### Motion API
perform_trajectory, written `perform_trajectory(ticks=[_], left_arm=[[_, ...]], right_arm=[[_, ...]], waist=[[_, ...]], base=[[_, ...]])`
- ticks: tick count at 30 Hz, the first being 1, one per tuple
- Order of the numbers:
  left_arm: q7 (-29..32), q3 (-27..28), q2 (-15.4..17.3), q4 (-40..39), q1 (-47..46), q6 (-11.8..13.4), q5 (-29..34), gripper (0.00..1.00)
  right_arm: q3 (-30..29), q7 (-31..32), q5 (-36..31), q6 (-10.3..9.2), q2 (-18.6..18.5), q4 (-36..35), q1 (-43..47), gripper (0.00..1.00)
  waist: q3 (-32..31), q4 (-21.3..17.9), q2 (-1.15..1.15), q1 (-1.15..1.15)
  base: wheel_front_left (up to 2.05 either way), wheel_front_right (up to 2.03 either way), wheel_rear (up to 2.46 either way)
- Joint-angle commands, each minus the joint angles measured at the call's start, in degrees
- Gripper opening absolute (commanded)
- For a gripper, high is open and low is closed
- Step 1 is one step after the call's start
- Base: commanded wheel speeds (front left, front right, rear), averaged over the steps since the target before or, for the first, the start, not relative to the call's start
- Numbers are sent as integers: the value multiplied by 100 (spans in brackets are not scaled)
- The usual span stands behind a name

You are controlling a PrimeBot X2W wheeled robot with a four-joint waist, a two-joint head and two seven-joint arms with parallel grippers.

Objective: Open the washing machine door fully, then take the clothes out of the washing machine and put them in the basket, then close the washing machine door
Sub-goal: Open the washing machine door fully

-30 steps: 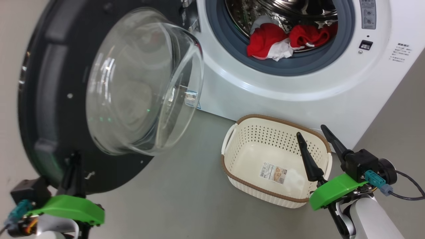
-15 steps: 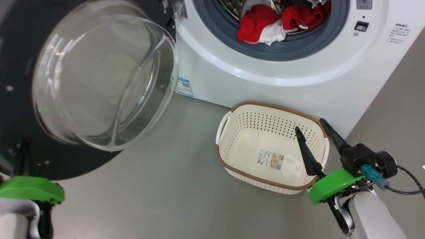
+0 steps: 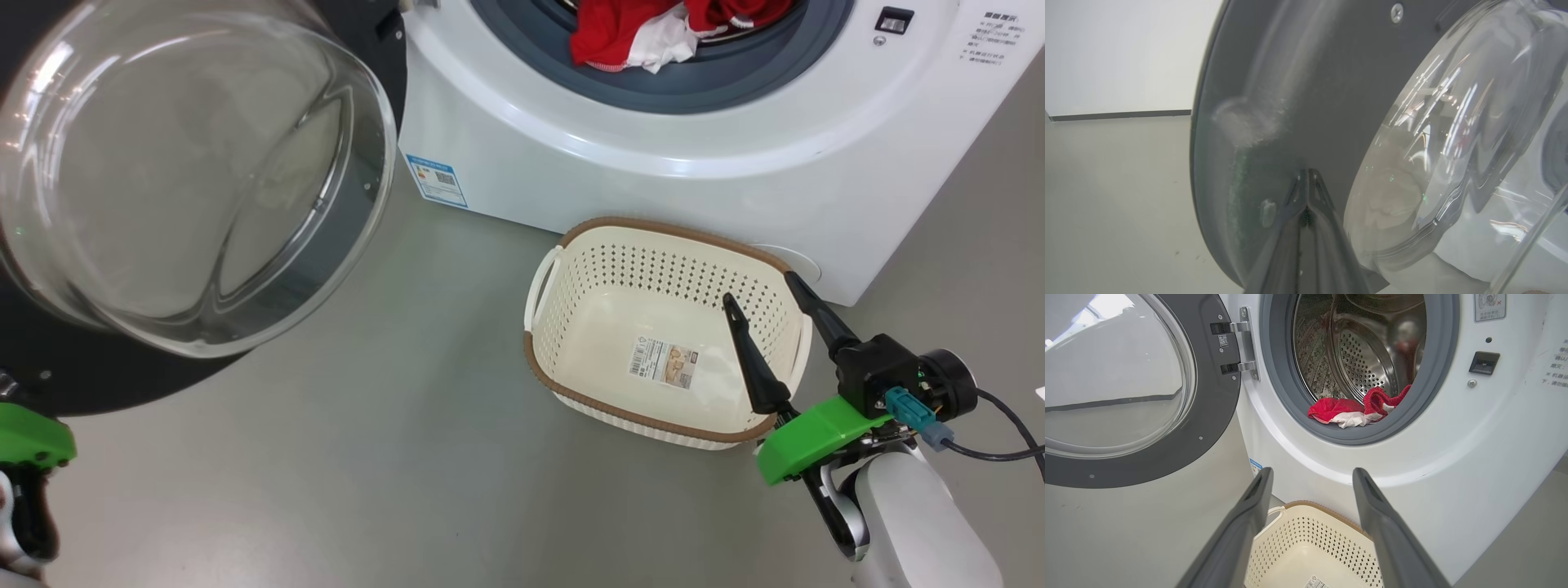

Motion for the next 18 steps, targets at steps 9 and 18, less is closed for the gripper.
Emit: perform_trajectory(ticks=[9, 18], left_arm=[[-69, 643, 237, -37, -230, -149, 328, 0], [-69, 831, -157, -611, -48, -427, 489, 100]], right_arm=[[147, -36, -72, 36, 39, -74, -167, 100], [79, -36, 61, 36, 39, -99, -68, 100]], waist=[[43, -50, 0, 0], [-189, -128, 0, 0]], base=[[0, 0, 0], [0, 0, 0]])
